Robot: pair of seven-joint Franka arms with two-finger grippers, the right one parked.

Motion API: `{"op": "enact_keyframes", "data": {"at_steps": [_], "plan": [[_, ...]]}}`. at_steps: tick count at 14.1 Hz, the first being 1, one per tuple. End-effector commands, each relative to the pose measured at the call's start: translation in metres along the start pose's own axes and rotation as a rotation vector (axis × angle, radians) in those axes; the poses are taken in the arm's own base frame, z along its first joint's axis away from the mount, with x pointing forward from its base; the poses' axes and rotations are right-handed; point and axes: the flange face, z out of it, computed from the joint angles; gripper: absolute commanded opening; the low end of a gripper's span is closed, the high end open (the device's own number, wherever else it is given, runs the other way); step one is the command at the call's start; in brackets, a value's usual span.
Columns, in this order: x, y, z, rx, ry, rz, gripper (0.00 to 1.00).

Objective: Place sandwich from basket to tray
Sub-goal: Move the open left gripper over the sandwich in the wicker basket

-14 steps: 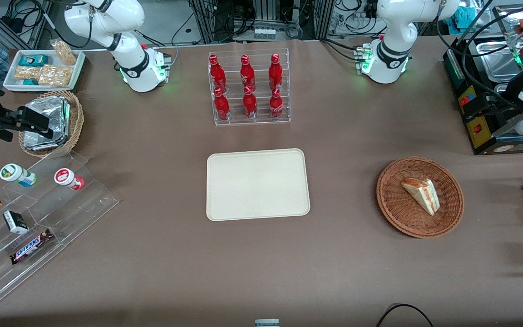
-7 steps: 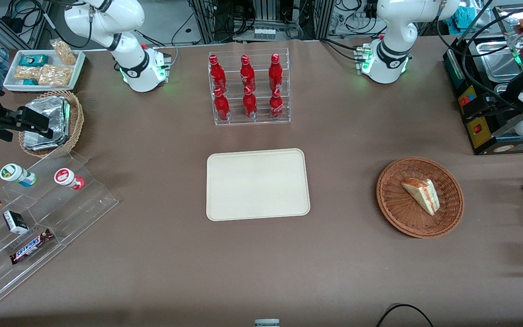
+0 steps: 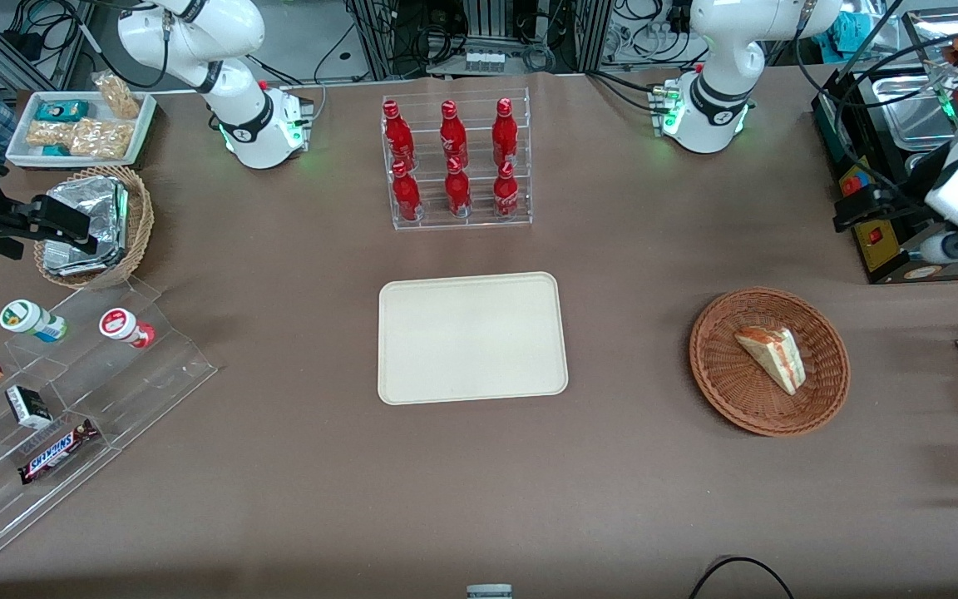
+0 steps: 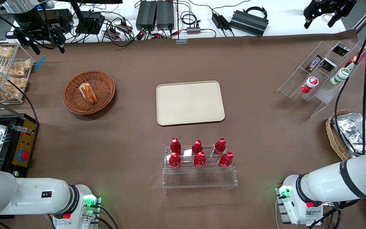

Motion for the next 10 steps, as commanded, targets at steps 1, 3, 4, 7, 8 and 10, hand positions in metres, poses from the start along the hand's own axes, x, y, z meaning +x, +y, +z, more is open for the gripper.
{"op": "enact_keyframes", "data": {"at_steps": [1,3,4,7,8,10], "plan": [[0.021,0.001,0.048,0.009,0.011,0.002,1.00],[0.034,0.000,0.085,0.004,0.046,-0.002,1.00],[0.041,0.001,0.106,0.000,0.065,-0.002,1.00],[0.069,-0.016,0.155,-0.021,0.080,-0.061,1.00],[0.075,-0.017,0.167,-0.026,0.064,-0.109,1.00],[0.088,-0.019,0.183,-0.032,0.074,-0.236,1.00]]}}
